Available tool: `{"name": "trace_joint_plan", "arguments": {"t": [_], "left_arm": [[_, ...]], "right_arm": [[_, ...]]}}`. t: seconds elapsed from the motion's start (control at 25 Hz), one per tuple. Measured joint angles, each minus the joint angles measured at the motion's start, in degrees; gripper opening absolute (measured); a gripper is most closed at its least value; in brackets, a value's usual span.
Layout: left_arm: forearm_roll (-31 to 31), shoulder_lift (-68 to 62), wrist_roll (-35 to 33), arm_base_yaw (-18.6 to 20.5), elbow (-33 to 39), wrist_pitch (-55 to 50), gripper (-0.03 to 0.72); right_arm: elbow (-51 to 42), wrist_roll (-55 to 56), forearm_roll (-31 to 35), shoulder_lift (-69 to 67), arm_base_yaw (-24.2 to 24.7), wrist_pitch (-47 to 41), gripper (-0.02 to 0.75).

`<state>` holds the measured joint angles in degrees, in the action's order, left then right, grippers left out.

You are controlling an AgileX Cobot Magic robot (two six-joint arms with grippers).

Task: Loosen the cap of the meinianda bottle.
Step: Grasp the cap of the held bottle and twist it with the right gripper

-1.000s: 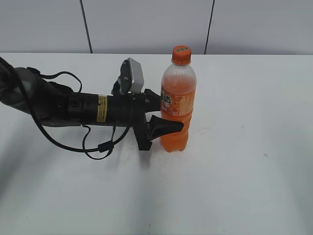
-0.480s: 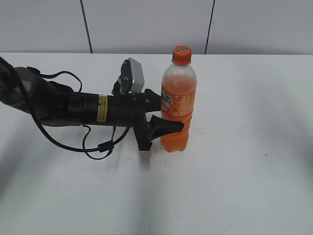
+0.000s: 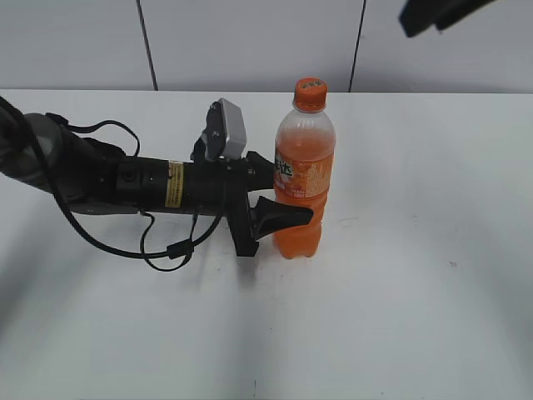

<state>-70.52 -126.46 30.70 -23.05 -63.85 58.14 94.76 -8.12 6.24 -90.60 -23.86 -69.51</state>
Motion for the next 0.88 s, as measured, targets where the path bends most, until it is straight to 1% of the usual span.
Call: {"name": "trace_joint_plan", "arguments": {"t": [0.08,0.24,0.4,0.52,0.56,0.64,0.72,0.88], "left_arm": [[-0.07,0.0,0.0,0.0,0.0,0.0,0.402],[-0.07,0.0,0.0,0.0,0.0,0.0,0.402],[-0.07,0.0,0.0,0.0,0.0,0.0,0.402],[-0.15,0.0,0.0,0.0,-0.06,0.0,0.402],[-0.21,0.0,0.06,0.0,-0.06,0.0,0.402],[-0.21,0.0,0.06,0.0,-0.06,0.06,0.402],[-0.21,0.0,0.06,0.0,-0.06,0.1,0.402],[-0.21,0.0,0.06,0.0,-0.06,0.17,0.402]], "right_arm": [[3.58,0.75,-0.2,-2.95,-3.01,0.0,0.28],[7.54,3.44,-0.26,-7.29,-7.15,0.0,0.28],[7.94,6.76,-2.35,-10.15,-9.69,-0.01,0.28],[7.99,7.6,-1.69,-11.56,-10.05,-0.07,0.288],[7.99,7.8,-0.75,-11.9,-10.05,-0.11,0.305],[7.99,8.12,0.4,-12.21,-10.09,-0.11,0.369],[7.99,8.94,-0.32,-12.39,-10.16,-0.18,0.418],[7.99,10.02,-3.18,-12.77,-10.16,-0.25,0.441]]}}
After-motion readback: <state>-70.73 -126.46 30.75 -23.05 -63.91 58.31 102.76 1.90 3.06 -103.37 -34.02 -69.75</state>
